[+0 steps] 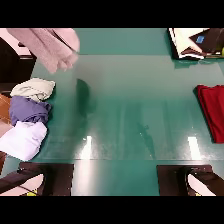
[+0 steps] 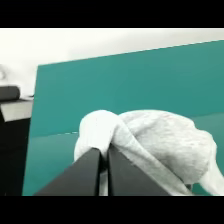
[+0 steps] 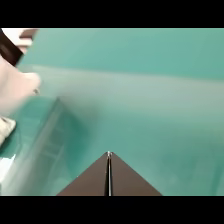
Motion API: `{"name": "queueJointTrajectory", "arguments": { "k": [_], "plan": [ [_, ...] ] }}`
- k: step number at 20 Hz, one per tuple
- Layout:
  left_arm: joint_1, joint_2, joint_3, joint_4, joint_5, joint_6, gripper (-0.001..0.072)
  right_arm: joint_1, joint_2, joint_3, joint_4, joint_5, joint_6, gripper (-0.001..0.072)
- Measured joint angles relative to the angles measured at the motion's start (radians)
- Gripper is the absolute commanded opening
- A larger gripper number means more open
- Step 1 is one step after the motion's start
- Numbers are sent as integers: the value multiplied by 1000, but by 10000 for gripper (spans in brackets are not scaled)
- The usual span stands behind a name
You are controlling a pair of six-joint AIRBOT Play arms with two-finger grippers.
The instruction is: Fold the shirts.
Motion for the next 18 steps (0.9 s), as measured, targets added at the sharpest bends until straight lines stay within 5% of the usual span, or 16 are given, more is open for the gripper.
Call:
{"name": "queueJointTrajectory", "arguments": {
  "k": [6,11,18],
  "plan": [
    [-349,-7,-64,-71,-147,-3,23,0,-3,100,1,36,-3,12],
    [-622,-188,-144,-301,-105,56,40,0,16,126,-6,55,-3,12],
    [-580,-296,-153,-483,-47,123,47,0,80,132,-89,60,-3,13]
  ]
}}
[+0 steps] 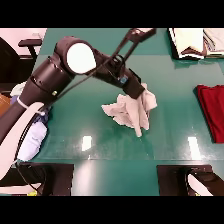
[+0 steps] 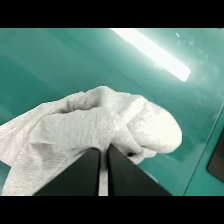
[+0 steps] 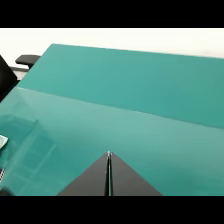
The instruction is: Fold the shirts.
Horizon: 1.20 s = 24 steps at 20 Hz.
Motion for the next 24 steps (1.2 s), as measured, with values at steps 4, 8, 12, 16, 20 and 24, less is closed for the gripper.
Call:
{"name": "queueJointTrajectory", "arguments": {
  "k": [4,8,12,16,20,24],
  "plan": [
    [36,-45,-4,-86,2,6,316,0,-2,0,-14,0,0,13],
    [-7,-127,-24,-129,2,7,705,2,-27,0,-8,1,2,12],
    [23,-159,-24,-89,-17,4,697,2,-41,0,-7,16,4,12],
    [186,-154,-29,-36,-58,-48,624,2,-43,0,-7,34,6,12],
    [335,-153,-139,-24,-83,-82,624,2,-45,0,-8,41,6,13],
    [390,-153,-351,-51,-38,-93,624,2,-48,0,-8,40,6,12]
  ]
}}
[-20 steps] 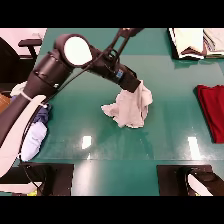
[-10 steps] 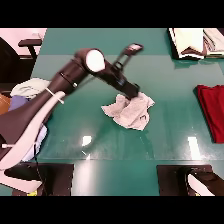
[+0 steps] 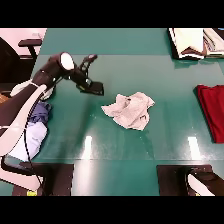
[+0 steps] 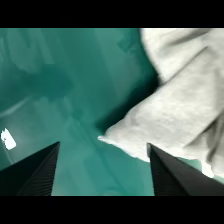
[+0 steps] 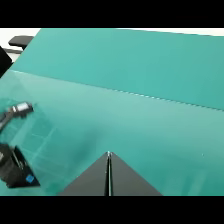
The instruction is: Fold the shirts.
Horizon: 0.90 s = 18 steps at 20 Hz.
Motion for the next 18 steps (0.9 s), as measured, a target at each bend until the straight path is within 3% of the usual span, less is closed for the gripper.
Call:
{"name": "queueJointTrajectory", "arguments": {
  "k": [8,10,11,18],
  "plan": [
    [-25,-6,-223,-230,185,40,598,0,-1,0,1,-5,0,12],
    [-48,-11,-233,-245,212,47,113,0,-1,0,1,-3,-1,12],
    [-53,-11,-235,-249,214,50,30,0,-1,0,1,3,-1,13],
    [32,14,-113,-259,176,55,24,-24,21,-121,-6,113,38,14]
  ]
}}
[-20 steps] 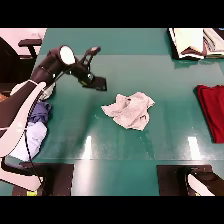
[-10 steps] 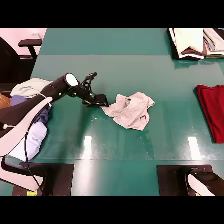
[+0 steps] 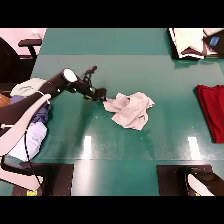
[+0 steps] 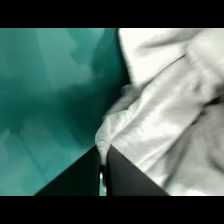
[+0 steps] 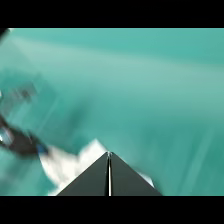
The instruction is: Fold the shirts.
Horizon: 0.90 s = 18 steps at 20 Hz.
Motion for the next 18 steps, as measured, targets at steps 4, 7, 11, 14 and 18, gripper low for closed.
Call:
{"name": "queueJointTrajectory", "arguments": {
  "k": [4,7,11,14,18],
  "plan": [
    [70,48,79,39,-15,2,24,-47,17,-298,19,28,50,473],
    [87,58,102,67,-26,2,24,-34,-34,-545,145,-42,49,442],
    [95,62,113,83,-37,2,25,77,-178,-734,406,-224,-60,436],
    [98,62,115,90,-46,2,25,169,-311,-750,575,-325,-150,436],
    [98,62,116,90,-52,2,25,260,-464,-661,670,-381,-202,435]
  ]
}}
